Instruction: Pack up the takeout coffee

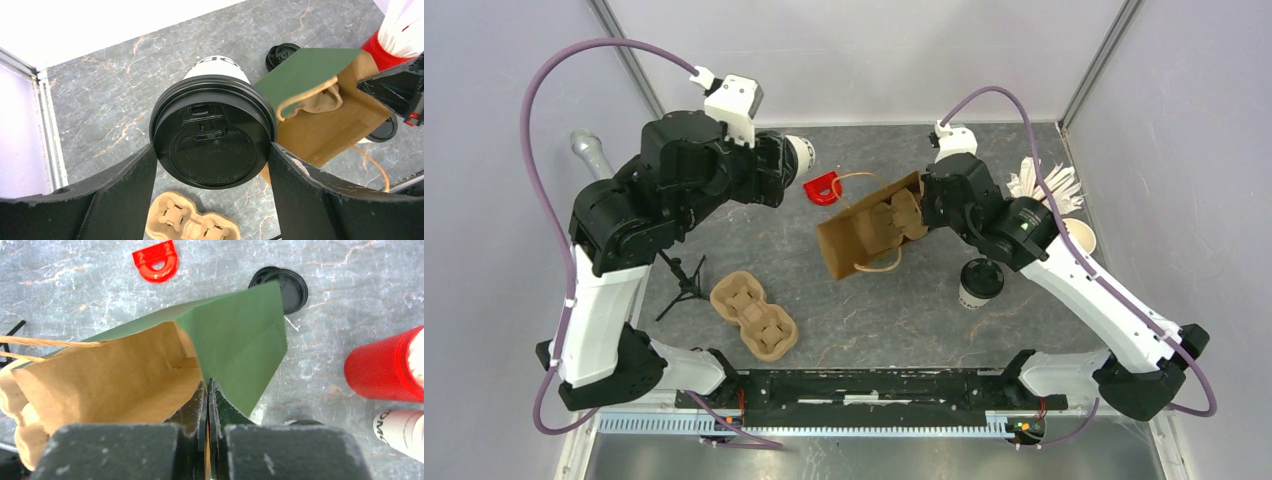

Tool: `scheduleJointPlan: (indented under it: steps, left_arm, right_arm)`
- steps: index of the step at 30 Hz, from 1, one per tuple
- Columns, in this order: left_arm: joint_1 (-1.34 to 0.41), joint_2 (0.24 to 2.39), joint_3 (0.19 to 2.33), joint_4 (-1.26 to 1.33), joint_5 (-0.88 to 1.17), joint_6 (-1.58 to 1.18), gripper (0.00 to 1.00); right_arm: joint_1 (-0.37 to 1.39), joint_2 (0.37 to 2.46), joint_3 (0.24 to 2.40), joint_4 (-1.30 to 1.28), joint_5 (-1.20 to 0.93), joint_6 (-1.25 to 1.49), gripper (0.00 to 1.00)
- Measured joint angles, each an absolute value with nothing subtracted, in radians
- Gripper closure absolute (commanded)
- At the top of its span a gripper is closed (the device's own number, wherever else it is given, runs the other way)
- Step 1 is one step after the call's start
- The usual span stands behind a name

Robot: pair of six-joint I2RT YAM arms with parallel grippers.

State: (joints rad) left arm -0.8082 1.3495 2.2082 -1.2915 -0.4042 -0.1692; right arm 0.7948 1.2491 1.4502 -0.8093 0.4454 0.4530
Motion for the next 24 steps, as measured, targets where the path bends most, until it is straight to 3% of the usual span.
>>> scheduleJointPlan:
  steps: [6, 11, 15, 24]
  left_arm:
    - [-0.808, 1.332, 2.211, -1.293, -0.442, -0.170, 0.49]
    - [-0.808, 1.322, 2.178, -1.290, -0.444, -0.171, 0.49]
    - [-0.808, 1.324, 2.178, -1.292, -0.444, -0.171, 0.49]
    - [-0.808, 1.343, 2.189, -1.293, -0.444, -0.170, 0.50]
  right_arm:
    - [0.763, 1.366, 1.679, -0.978, 0.397, 0.529, 0.97]
    - [0.738, 1.407, 1.682, -1.059, 0.338, 0.550, 0.99]
    - [0.724, 1.524, 1.924, -1.140, 0.326, 0.564, 0.98]
    - [0.675, 1.357, 1.629, -1.036, 0.265, 0.576, 1.00]
